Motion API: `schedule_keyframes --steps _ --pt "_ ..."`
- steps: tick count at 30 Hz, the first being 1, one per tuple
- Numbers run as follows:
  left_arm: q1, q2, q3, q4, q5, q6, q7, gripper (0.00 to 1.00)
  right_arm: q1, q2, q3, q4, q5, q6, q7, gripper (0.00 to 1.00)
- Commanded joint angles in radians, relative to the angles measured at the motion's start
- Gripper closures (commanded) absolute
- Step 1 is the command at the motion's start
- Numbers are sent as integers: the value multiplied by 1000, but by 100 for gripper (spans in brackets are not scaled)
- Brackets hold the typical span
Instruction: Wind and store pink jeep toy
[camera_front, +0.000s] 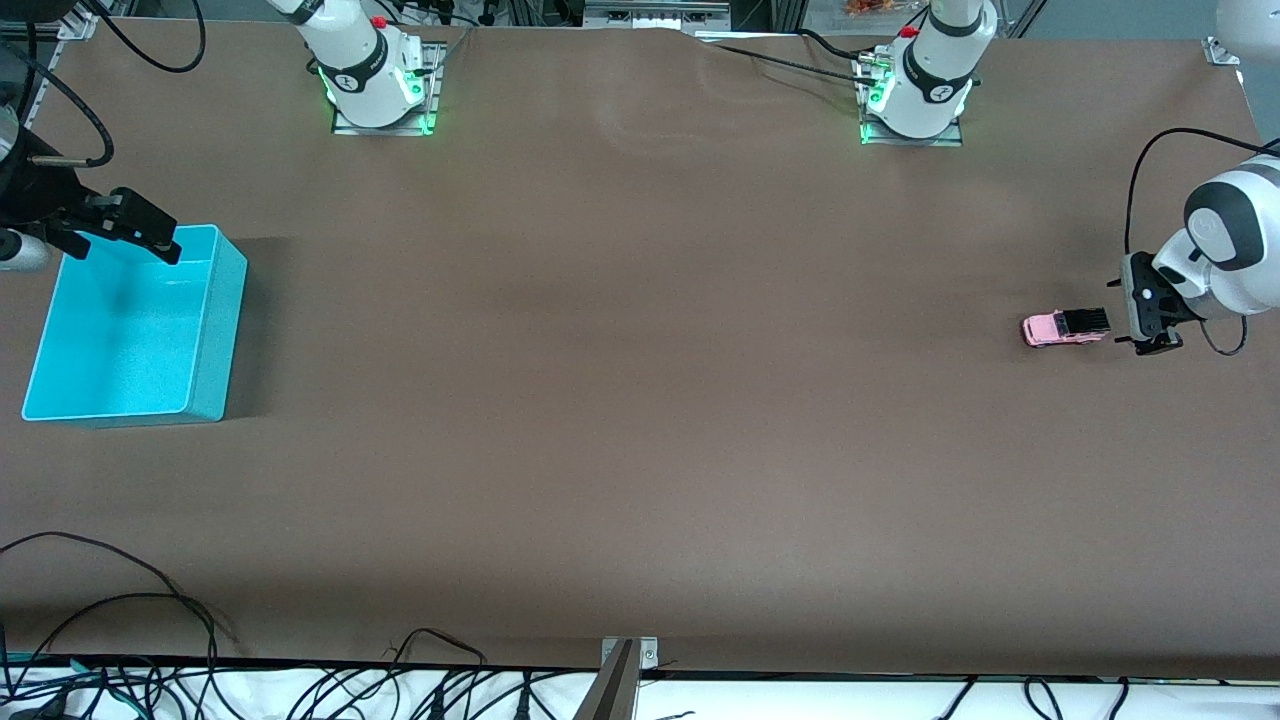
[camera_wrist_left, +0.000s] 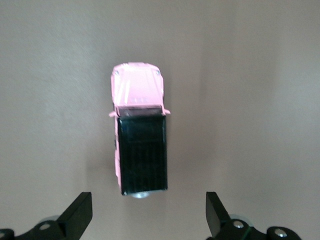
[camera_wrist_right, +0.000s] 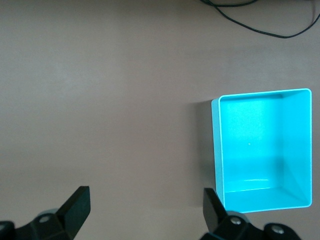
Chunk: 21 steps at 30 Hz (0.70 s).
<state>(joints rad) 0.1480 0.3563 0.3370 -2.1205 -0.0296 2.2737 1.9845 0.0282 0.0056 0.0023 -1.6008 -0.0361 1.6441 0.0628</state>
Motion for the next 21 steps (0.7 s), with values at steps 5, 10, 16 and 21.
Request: schedule_keyframes --steps 5,10,16,21 --pt "25 12 -1 -13 76 -8 19 0 -1 8 2 22 -16 -10 -12 0" --pt "27 32 -1 -13 79 -2 22 0 -1 8 2 22 -16 -10 -12 0" --pt "54 39 -1 -13 134 13 25 0 -1 8 2 22 -16 -10 -12 0" --pt "67 41 5 -12 138 13 27 0 -1 8 2 22 -16 -10 -12 0"
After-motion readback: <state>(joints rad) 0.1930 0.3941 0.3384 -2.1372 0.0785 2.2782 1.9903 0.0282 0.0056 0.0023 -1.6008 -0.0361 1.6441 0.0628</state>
